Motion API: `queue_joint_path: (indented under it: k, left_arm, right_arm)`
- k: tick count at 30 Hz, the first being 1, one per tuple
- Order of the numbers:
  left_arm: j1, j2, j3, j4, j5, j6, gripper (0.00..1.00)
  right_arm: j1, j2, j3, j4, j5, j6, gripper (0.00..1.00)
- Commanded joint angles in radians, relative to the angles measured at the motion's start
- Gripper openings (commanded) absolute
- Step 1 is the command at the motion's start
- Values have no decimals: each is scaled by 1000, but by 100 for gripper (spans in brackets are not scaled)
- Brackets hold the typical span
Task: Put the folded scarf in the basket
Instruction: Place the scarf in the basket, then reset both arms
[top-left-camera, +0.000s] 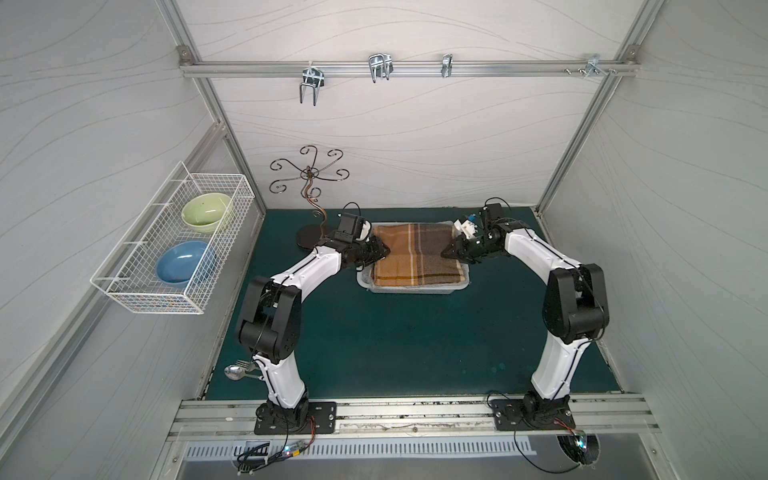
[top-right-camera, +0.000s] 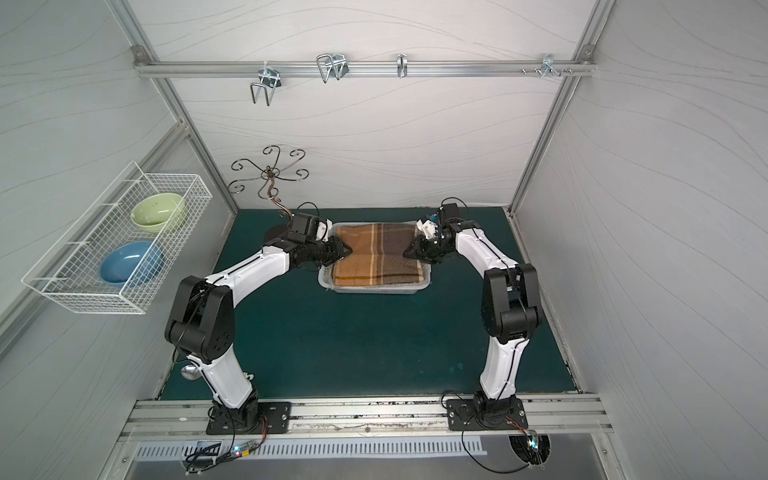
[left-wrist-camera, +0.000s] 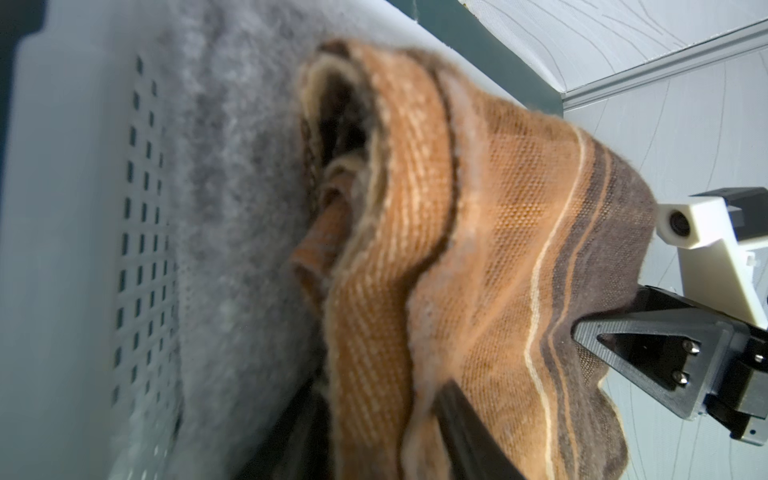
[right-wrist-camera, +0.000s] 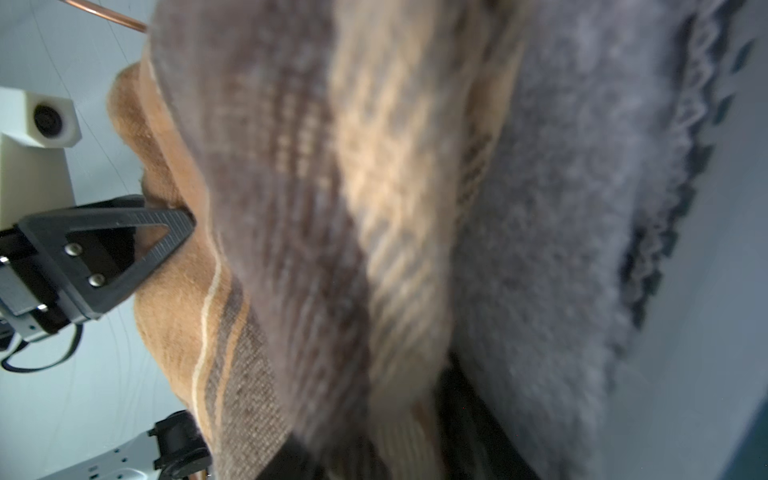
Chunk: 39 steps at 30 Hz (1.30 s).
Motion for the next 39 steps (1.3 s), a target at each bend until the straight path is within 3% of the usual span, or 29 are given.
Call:
queue_joint_path:
  k: [1, 10, 14, 15, 16, 17, 20, 22, 26, 29, 34, 39]
  left_arm:
    - [21, -42, 25, -39, -41, 22, 47]
    - [96, -143, -3, -81, -45, 32, 52]
    - [114, -236, -60, -139, -150, 102, 54]
    - [115, -269, -95, -139, -201, 131, 56]
    - [115, -303, -148, -123, -262, 164, 60]
    - [115, -342, -206, -106, -341, 195, 62]
    - [112, -443, -360, -22, -562, 277, 75]
    - [110, -490, -434, 51, -648, 327, 79]
    - [111, -517, -629, 358, -748, 494, 81]
    - [110, -450, -704, 509, -738, 578, 81]
    - [129, -305, -749, 750, -707, 599, 82]
    - [225, -340, -775, 772, -559, 595, 81]
  right_arm:
    - [-28, -56, -21, -9, 36, -4, 43]
    - [-93, -164, -81, -16, 32, 4, 46]
    - [-138, -260, -162, 9, 37, 22, 47]
    - [-146, -289, -190, 26, 48, 26, 54]
    - [-152, -327, -229, 48, 71, 23, 97]
    - [-153, -367, -268, 74, 126, 16, 99]
    - [-152, -482, -400, 181, 287, 4, 99]
    - [-152, -550, -491, 272, 401, -1, 99]
    - [-141, -622, -713, 582, 391, -200, 99]
    - [-141, -595, -813, 749, 450, -241, 99]
    - [-146, -476, -920, 1025, 503, -272, 99]
    - [-147, -417, -982, 1195, 613, -262, 99]
